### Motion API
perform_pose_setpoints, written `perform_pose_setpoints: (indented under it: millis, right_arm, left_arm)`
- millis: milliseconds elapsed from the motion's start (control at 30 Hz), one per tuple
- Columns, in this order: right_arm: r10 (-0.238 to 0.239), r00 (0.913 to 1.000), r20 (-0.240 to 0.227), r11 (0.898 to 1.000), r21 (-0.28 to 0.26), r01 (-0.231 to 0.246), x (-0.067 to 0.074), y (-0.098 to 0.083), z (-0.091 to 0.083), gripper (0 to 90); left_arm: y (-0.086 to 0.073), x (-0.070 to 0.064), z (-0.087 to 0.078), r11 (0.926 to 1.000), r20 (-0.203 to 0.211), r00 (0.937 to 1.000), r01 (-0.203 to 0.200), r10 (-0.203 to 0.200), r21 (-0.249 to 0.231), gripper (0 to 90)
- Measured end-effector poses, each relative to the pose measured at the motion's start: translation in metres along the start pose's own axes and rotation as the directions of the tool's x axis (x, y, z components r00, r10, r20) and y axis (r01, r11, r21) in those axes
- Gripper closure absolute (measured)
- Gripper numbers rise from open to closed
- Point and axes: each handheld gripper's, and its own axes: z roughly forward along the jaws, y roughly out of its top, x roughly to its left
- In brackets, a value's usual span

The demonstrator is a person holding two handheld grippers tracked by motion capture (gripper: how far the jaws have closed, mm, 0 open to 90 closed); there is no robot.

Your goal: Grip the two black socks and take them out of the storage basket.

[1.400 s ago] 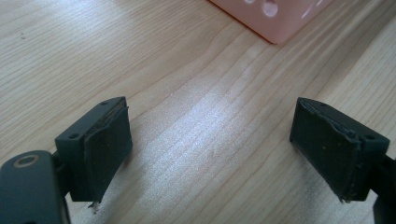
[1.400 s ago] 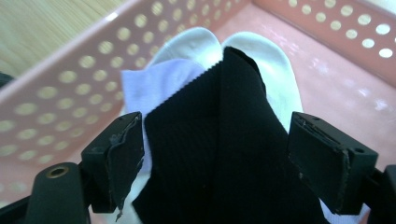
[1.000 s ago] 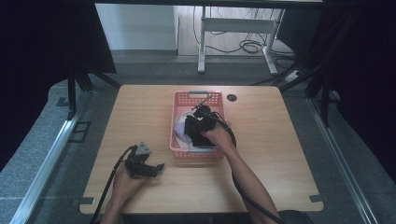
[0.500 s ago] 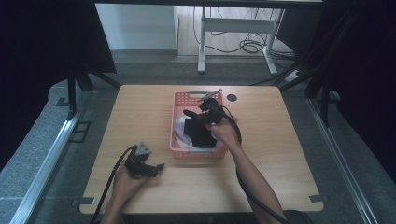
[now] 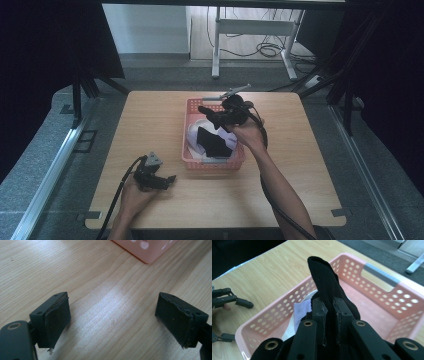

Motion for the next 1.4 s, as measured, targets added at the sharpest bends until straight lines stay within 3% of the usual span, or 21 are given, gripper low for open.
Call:
perform_pose_setpoints:
  millis: [433, 900, 1167, 1400]
  right_arm:
    - [0.018, 0.9987, 0.048, 0.999, -0.039, -0.016, -0.015, -0.009, -0.038, 80.4]
    - [0.053, 0.9934, 0.101, 0.997, -0.053, -0.048, -0.038, -0.033, -0.069, 79.8]
    - [0.092, 0.9864, 0.136, 0.994, -0.066, -0.084, -0.054, -0.051, -0.084, 79.6]
    - [0.127, 0.9738, 0.189, 0.991, -0.073, -0.115, -0.069, -0.069, -0.096, 79.6]
  left_arm:
    - [0.0, 0.0, 0.0, 1.0, 0.001, 1.0, -0.002, 0.002, 0.002, 12.5]
    - [0.0, 0.0, 0.0, 1.0, 0.001, 1.0, -0.002, 0.002, 0.002, 12.5]
    - [0.0, 0.0, 0.0, 1.0, 0.002, 1.0, -0.003, 0.003, 0.003, 12.5]
    - [0.0, 0.0, 0.0, 1.0, 0.002, 1.0, -0.004, 0.004, 0.003, 12.5]
